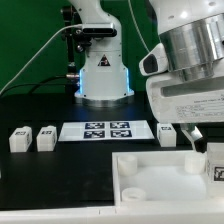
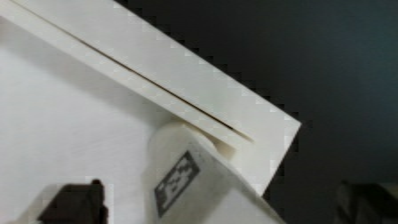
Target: Assemble one leg
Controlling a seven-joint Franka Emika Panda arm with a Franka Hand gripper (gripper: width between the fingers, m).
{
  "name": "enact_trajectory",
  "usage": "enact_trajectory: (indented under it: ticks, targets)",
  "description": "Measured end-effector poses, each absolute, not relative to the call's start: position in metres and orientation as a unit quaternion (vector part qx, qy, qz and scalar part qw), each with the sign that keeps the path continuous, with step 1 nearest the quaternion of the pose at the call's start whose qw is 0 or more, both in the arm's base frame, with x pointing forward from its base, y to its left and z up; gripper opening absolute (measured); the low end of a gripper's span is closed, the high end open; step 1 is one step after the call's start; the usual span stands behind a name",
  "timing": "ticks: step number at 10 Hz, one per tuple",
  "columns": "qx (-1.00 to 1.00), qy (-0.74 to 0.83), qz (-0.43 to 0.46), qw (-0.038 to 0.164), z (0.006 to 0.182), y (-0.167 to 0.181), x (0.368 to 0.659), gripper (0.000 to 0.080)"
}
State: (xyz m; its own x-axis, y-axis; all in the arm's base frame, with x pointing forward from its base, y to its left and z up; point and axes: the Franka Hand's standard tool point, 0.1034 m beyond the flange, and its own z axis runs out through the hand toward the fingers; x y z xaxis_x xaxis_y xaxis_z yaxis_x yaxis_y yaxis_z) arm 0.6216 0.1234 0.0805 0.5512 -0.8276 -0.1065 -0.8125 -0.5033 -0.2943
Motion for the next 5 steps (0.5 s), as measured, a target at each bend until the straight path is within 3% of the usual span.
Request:
enact_trajectory:
  ticks: [5]
  targets:
    - [-0.867, 0.473, -0.023, 0.156, 0.0793, 0.1233, 0.6211, 0.0649]
